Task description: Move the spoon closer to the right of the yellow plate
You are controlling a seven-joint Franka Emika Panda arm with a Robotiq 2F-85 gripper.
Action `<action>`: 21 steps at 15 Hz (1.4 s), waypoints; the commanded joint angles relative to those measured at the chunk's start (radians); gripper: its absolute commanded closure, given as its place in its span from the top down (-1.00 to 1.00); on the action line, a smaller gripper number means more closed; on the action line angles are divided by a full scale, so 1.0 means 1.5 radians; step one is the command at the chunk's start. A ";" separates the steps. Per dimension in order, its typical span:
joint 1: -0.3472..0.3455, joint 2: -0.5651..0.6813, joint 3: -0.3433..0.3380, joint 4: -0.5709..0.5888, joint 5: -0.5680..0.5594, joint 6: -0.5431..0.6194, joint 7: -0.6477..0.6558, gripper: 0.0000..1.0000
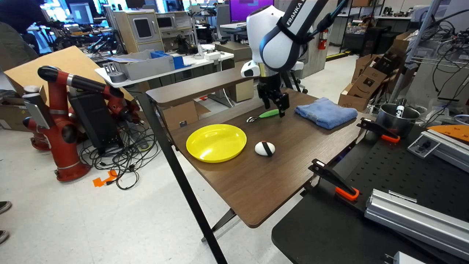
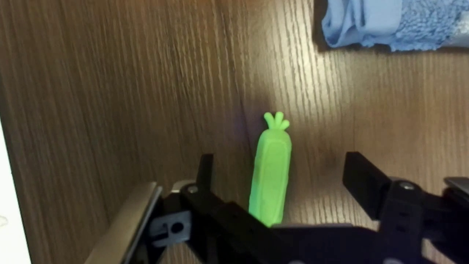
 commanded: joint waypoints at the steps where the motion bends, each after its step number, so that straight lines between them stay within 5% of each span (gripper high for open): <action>1: 0.009 0.034 0.000 0.053 0.005 -0.040 -0.032 0.17; 9: 0.015 0.038 -0.005 0.068 -0.001 -0.036 -0.033 -0.96; 21: 0.045 -0.024 -0.039 -0.036 -0.051 0.051 0.033 -0.88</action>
